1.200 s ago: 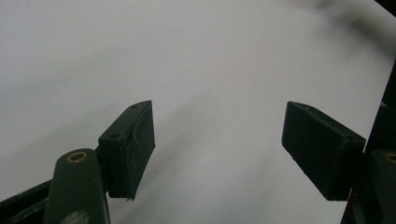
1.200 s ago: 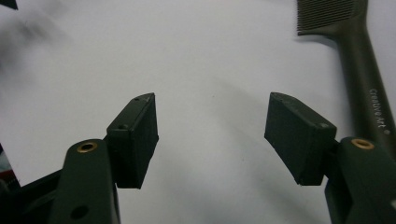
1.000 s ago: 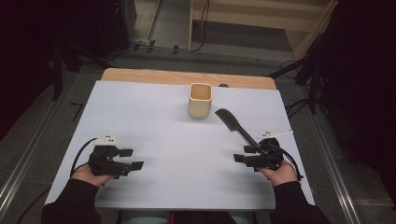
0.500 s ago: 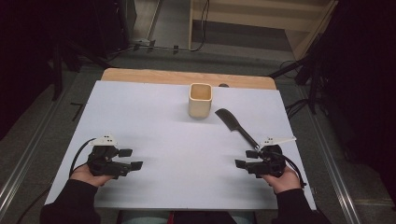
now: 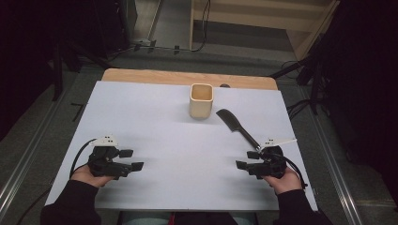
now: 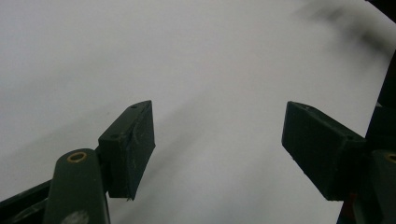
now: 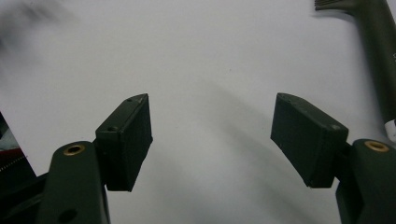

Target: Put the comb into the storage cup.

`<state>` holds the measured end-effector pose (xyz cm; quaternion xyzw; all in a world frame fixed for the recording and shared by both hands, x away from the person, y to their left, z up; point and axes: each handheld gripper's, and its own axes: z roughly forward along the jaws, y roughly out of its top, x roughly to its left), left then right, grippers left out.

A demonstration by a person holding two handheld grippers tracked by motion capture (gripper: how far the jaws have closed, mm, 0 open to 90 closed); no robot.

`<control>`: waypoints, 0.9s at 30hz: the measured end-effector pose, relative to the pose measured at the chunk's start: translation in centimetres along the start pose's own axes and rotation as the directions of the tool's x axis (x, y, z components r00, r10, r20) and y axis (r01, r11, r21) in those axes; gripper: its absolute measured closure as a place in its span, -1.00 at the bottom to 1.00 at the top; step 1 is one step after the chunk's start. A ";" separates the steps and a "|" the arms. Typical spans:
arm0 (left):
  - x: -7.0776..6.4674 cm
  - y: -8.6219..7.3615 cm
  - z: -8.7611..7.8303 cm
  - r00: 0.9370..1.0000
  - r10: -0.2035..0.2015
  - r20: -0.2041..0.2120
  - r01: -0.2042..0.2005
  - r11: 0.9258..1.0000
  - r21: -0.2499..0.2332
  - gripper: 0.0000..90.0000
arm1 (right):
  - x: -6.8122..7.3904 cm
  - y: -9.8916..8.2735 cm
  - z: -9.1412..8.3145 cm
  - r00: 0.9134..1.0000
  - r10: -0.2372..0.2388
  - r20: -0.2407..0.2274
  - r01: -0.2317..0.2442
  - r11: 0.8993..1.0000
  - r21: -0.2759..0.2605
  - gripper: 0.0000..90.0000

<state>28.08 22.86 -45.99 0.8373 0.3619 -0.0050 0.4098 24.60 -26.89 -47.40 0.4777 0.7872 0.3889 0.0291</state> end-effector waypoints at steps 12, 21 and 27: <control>0.1 0.1 0.1 1.000 0.002 -0.001 -0.002 1.000 -0.002 -0.41 | -0.6 0.8 0.1 1.000 -0.010 0.002 0.010 1.000 -0.007 -0.40; 0.1 0.1 0.0 1.000 0.001 -0.004 -0.001 1.000 -0.003 -0.41 | -1.7 1.8 -0.2 0.999 -0.033 0.025 0.033 0.999 -0.014 -0.40; 0.1 0.1 0.0 1.000 -0.001 -0.005 0.001 1.000 -0.004 -0.41 | -2.5 2.7 -0.7 0.999 -0.036 0.041 0.037 0.999 -0.033 -0.40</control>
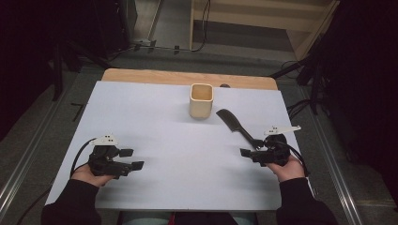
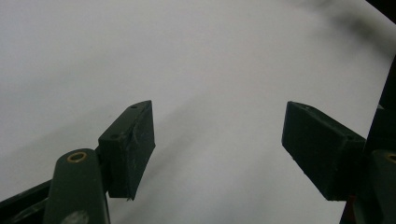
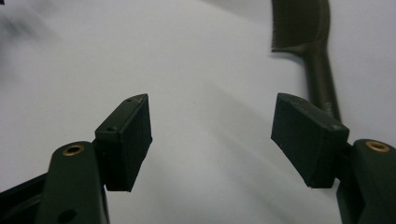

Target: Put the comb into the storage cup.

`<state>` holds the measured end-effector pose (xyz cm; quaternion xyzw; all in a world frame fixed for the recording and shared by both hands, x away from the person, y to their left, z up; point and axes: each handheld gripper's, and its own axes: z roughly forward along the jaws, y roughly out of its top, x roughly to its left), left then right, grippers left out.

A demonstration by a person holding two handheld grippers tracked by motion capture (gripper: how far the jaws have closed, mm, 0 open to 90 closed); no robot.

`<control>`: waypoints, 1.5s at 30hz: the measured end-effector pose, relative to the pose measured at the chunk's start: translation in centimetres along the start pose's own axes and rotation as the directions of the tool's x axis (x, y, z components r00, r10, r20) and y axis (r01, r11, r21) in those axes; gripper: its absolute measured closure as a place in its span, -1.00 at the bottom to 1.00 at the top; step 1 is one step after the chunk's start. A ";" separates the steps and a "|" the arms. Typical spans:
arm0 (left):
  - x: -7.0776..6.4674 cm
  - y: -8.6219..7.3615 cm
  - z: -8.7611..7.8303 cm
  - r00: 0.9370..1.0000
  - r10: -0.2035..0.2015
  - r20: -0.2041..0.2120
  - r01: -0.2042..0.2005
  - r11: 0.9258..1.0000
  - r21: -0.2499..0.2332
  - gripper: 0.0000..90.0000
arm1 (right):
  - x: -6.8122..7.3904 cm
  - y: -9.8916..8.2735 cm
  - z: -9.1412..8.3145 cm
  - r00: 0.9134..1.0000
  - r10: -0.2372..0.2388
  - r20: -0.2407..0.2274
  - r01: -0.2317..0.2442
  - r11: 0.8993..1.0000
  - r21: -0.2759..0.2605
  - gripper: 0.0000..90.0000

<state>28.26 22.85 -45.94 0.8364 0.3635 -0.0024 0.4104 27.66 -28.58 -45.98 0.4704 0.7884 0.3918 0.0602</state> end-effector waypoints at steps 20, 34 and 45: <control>0.0 0.0 0.0 1.000 0.000 0.004 0.000 1.000 -0.004 -0.41 | -2.4 1.8 -0.3 1.000 0.008 0.021 -0.007 1.000 -0.019 -0.41; 0.0 0.0 0.0 1.000 0.002 0.001 -0.002 1.000 -0.002 -0.41 | -4.1 2.3 -0.1 0.998 0.023 0.053 -0.022 1.000 -0.016 -0.41; 0.0 0.0 0.0 1.000 -0.001 0.001 0.001 1.000 -0.002 -0.41 | -5.2 2.9 0.2 0.996 0.012 0.092 -0.011 1.000 -0.011 -0.41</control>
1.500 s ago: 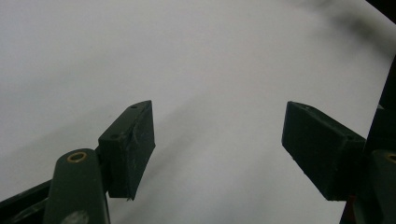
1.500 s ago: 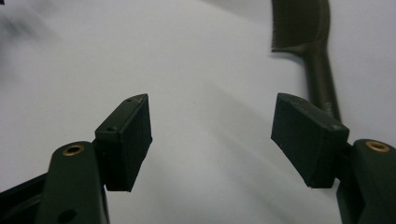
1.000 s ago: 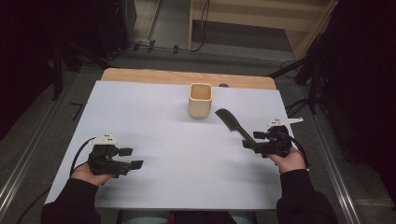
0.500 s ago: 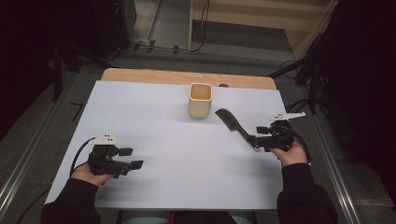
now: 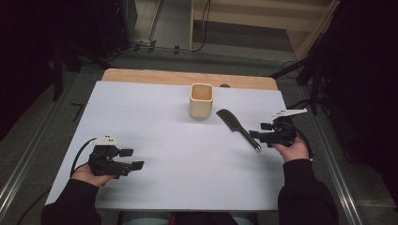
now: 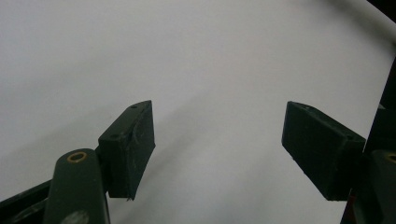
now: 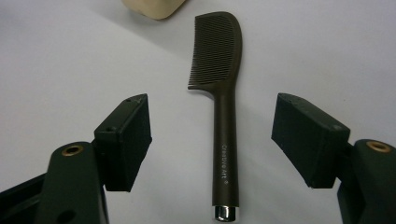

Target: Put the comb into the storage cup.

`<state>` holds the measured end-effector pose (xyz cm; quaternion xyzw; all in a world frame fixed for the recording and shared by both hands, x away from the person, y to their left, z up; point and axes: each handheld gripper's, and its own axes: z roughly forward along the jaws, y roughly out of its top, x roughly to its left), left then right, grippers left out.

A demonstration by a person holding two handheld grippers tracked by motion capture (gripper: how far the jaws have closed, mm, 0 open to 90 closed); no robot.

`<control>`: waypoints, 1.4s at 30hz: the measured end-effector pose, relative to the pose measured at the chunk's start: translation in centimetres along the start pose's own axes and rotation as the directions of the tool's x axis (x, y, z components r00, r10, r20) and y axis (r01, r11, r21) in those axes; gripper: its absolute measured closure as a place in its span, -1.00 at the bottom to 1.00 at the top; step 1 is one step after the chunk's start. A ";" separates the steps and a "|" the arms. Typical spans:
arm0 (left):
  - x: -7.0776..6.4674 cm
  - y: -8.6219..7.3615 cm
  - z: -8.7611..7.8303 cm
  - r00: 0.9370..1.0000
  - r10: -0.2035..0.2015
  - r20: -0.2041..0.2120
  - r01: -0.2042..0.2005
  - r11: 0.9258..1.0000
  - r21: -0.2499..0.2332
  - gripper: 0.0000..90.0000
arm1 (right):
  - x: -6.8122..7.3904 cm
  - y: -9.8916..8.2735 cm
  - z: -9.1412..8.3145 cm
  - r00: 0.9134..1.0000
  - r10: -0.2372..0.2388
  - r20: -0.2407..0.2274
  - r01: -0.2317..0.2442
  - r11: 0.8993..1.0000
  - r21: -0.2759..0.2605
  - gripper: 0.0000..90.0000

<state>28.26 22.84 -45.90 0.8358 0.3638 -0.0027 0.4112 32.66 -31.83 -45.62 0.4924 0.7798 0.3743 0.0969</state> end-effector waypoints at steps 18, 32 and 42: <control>0.0 0.0 -0.1 1.000 0.003 -0.004 -0.003 1.000 -0.004 -0.41 | -0.4 -0.7 0.5 0.999 0.031 -0.020 -0.031 0.999 -0.011 -0.41; 0.1 0.0 -0.2 1.000 -0.001 -0.007 0.001 1.000 -0.012 -0.41 | -1.0 -1.7 1.1 0.999 0.037 -0.002 -0.037 0.999 -0.010 -0.40; 0.2 0.2 -0.1 1.000 0.004 -0.003 -0.004 1.000 -0.008 -0.41 | -1.0 -2.6 1.8 0.999 0.044 0.017 -0.044 0.999 -0.002 -0.37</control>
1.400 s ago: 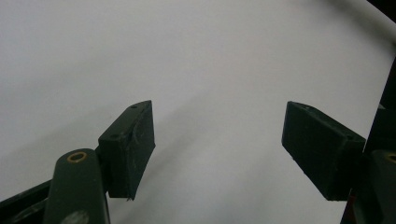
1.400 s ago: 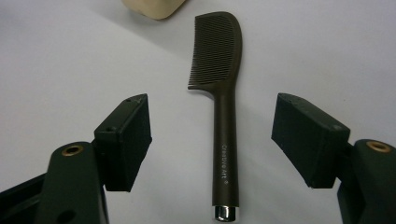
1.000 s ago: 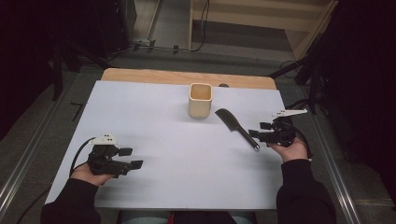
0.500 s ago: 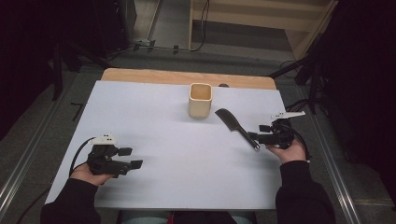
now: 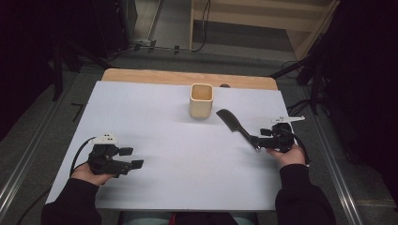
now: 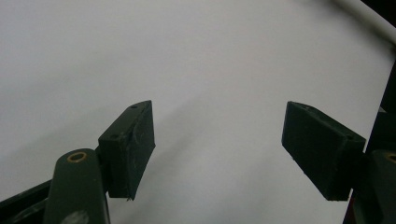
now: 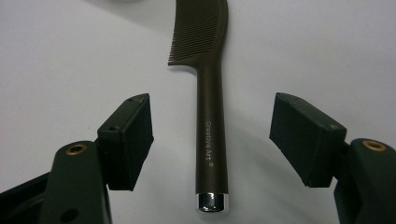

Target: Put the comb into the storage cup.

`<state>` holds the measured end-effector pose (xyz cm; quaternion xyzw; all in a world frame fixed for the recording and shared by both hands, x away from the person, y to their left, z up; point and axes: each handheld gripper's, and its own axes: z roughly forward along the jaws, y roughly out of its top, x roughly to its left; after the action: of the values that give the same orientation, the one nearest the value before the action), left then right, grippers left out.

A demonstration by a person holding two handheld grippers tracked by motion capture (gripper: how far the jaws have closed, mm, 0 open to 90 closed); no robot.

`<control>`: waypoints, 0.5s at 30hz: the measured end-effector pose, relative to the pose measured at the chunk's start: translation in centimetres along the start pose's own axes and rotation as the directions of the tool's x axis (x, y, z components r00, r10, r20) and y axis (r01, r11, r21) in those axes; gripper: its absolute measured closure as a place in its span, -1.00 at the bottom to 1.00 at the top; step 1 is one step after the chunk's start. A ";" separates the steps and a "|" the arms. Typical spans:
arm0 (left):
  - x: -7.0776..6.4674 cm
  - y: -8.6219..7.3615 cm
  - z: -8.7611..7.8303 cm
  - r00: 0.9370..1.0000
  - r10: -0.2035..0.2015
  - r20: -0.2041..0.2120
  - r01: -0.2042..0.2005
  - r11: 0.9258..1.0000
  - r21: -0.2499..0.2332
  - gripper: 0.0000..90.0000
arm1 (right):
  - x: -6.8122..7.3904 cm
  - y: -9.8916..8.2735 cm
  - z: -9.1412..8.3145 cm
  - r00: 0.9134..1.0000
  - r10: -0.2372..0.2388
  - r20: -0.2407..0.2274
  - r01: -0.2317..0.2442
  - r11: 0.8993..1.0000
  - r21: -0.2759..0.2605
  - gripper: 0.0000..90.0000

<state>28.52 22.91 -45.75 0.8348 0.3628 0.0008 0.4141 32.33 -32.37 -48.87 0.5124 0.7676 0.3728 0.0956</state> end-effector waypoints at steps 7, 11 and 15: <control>0.1 0.2 0.1 1.000 0.003 0.004 -0.003 1.000 -0.002 -0.41 | 0.1 -0.7 0.8 1.000 -0.008 0.020 0.008 1.000 0.021 -0.36; 0.1 0.3 0.2 1.000 0.000 0.004 0.000 1.000 -0.006 -0.41 | -0.2 -1.2 1.0 1.000 -0.003 0.026 0.003 1.000 0.024 -0.34; 0.1 0.5 0.4 1.000 0.008 0.010 -0.007 1.000 -0.007 -0.41 | -0.3 -1.7 1.3 1.000 0.013 0.026 -0.013 1.000 0.022 -0.33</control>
<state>29.03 22.55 -45.69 0.8347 0.3577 -0.0004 0.4187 31.95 -32.30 -50.97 0.5233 0.7672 0.3579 0.0974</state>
